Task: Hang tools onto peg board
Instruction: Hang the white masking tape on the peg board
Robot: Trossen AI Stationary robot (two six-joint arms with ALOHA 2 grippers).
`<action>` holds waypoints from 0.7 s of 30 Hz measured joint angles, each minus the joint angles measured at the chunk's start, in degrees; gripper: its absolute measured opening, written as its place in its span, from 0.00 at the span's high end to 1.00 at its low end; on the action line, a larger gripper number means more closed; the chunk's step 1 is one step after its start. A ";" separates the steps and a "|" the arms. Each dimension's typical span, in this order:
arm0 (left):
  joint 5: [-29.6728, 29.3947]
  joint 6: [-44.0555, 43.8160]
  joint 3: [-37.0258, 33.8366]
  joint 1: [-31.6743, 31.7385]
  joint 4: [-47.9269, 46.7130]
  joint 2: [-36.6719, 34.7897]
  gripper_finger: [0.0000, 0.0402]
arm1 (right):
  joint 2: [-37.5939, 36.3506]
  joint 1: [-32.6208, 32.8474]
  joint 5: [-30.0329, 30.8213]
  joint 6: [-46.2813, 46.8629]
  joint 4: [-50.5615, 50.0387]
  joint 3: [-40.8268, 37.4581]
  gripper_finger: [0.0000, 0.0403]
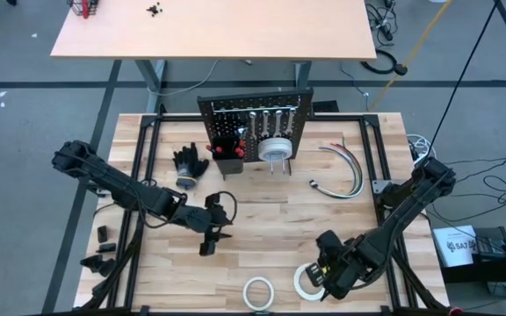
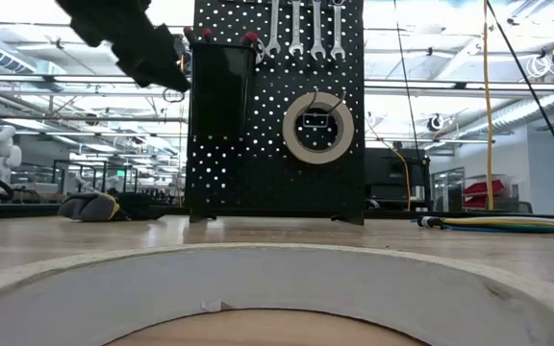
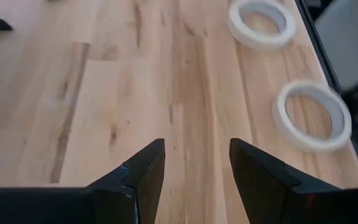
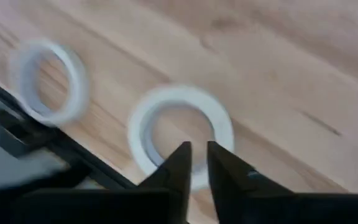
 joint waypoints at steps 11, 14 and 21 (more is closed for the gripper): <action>-3.82 -3.77 0.02 1.04 5.87 0.00 0.55 | 9.39 -0.06 -4.03 -2.40 -0.65 -0.02 0.51; -4.92 -5.60 0.02 1.04 5.83 0.00 0.55 | 11.74 0.19 -4.53 -2.75 -0.27 -0.02 0.48; -5.38 -8.25 0.02 1.04 5.85 0.00 0.55 | 15.29 0.16 -5.58 -6.41 0.89 -0.04 0.50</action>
